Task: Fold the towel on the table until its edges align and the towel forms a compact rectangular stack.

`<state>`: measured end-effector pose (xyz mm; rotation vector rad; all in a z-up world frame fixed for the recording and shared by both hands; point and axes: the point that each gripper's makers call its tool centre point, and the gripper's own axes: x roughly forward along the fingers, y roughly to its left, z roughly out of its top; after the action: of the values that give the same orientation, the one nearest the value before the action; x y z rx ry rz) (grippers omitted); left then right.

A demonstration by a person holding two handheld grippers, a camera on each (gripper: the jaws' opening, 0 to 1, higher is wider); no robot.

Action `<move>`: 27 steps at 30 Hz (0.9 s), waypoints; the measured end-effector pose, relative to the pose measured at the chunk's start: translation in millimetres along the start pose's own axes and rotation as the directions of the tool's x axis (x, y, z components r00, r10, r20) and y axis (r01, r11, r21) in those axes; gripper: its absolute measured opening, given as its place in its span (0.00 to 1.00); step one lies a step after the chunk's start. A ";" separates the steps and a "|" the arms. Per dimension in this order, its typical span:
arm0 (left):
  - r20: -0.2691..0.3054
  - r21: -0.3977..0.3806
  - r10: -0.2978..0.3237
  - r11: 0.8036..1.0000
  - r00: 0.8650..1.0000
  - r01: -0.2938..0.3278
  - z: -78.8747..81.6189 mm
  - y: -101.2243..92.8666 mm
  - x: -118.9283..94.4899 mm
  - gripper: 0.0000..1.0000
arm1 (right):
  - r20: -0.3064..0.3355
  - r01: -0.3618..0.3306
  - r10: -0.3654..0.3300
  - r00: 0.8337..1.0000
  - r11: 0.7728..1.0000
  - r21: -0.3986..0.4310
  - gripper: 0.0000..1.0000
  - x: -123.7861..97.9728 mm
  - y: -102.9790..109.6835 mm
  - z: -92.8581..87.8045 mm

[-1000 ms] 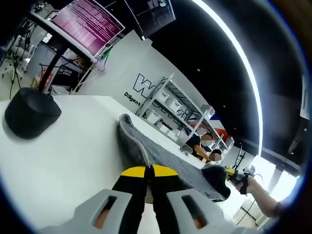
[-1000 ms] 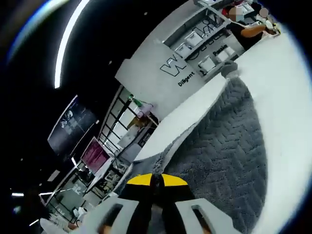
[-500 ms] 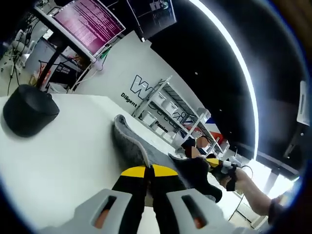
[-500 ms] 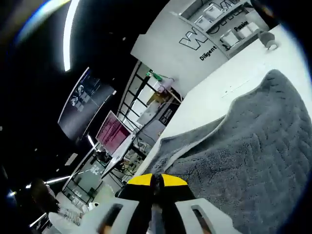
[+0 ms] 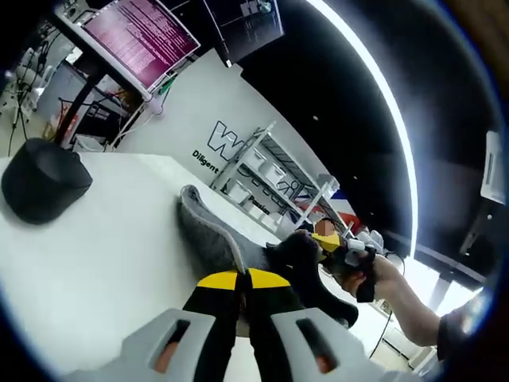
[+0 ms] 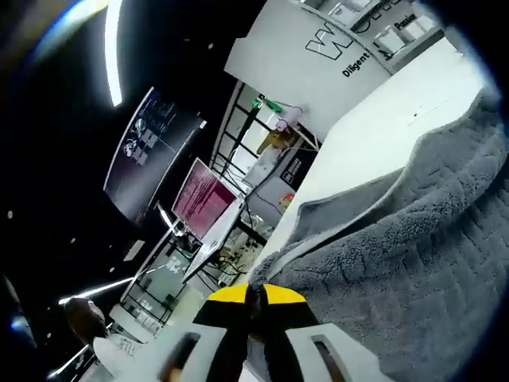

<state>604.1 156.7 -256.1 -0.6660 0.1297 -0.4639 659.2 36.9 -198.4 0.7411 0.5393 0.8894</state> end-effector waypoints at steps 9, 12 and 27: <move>-0.004 -0.004 -0.013 1.000 1.000 0.013 0.4 0.4 0.3 0.04 | -0.082 -0.057 0.056 0.995 0.998 -0.010 0.05 37.1 23.4 -18.9; -0.004 -0.005 -0.016 1.000 1.000 0.016 0.9 0.6 0.4 0.04 | -0.119 -0.071 0.068 0.991 0.997 -0.025 0.05 48.6 30.4 -27.8; 0.000 -0.004 -0.024 1.000 1.000 0.024 4.4 2.2 2.5 0.04 | -0.296 -0.109 0.083 0.952 0.992 -0.071 0.05 80.2 43.4 -78.5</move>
<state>608.2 159.6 -253.9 -0.6725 0.1227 -0.4872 625.9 149.6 -224.3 0.5629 0.7266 1.1160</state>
